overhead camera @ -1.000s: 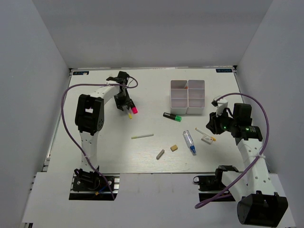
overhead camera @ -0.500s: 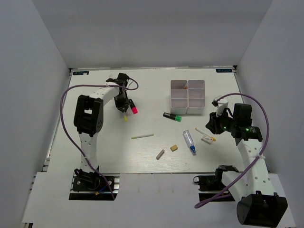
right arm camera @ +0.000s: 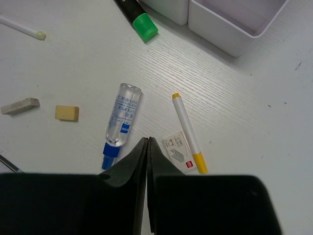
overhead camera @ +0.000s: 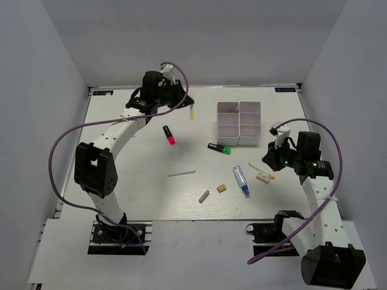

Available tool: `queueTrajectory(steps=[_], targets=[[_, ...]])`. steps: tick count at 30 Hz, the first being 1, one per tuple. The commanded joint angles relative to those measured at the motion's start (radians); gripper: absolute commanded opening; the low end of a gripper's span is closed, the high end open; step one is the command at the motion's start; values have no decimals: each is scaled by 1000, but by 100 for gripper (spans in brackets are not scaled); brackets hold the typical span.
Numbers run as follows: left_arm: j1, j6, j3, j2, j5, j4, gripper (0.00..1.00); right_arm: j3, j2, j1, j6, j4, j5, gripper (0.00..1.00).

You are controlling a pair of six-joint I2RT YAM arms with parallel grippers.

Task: Sort the stationery into containers
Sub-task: Place the stationery into the container

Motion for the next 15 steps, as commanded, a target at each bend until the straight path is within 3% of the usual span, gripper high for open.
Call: queueTrajectory(steps=[1, 7, 15], targets=[[-40, -26, 54, 30, 159, 312, 0, 3, 8, -5, 7, 31, -33, 6], [-98, -3, 169, 193, 242, 518, 0, 9, 11, -5, 7, 39, -19, 6], [-153, 193, 238, 296, 221, 667, 0, -16, -1, -16, 4, 40, -10, 8]])
